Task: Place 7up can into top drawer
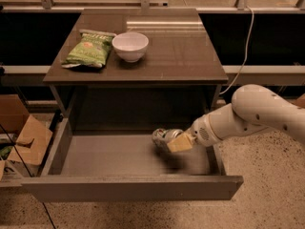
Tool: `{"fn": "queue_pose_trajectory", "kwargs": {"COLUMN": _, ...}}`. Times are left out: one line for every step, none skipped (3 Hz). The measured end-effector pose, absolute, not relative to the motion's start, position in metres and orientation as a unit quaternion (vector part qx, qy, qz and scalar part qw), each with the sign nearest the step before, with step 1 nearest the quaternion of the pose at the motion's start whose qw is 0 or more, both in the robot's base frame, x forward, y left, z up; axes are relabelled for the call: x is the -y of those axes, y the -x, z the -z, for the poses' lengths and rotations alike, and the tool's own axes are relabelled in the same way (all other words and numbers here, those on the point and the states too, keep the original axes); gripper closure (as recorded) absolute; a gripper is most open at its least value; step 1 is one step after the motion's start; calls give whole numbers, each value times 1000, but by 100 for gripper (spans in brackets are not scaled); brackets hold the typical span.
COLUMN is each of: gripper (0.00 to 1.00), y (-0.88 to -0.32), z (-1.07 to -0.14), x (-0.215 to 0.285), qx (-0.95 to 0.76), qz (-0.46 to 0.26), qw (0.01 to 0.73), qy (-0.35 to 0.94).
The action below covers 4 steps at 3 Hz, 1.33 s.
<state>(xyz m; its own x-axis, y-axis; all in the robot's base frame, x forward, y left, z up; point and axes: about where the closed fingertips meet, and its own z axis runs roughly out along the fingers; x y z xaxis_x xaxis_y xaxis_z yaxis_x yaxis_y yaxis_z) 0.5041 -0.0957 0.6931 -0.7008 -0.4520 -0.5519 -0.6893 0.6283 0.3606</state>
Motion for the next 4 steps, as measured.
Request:
{"fn": "queue_pose_trajectory", "kwargs": {"gripper": 63, "y": -527, "z": -671, "x": 94, "qx": -896, "qz": -270, "qw": 206, "qy": 286}}
{"fn": "queue_pose_trajectory", "kwargs": {"gripper": 39, "y": -528, "z": -670, "x": 93, "qx": -897, "qz": -270, "qw": 206, "qy": 283}}
{"fn": "queue_pose_trajectory", "kwargs": {"gripper": 16, "y": -528, "z": -669, "x": 91, "qx": -897, "qz": -271, "qw": 205, "qy": 283}}
{"fn": "queue_pose_trajectory", "kwargs": {"gripper": 0, "y": -527, "z": -669, "x": 90, "qx": -897, "qz": -271, "qw": 204, "qy": 285}}
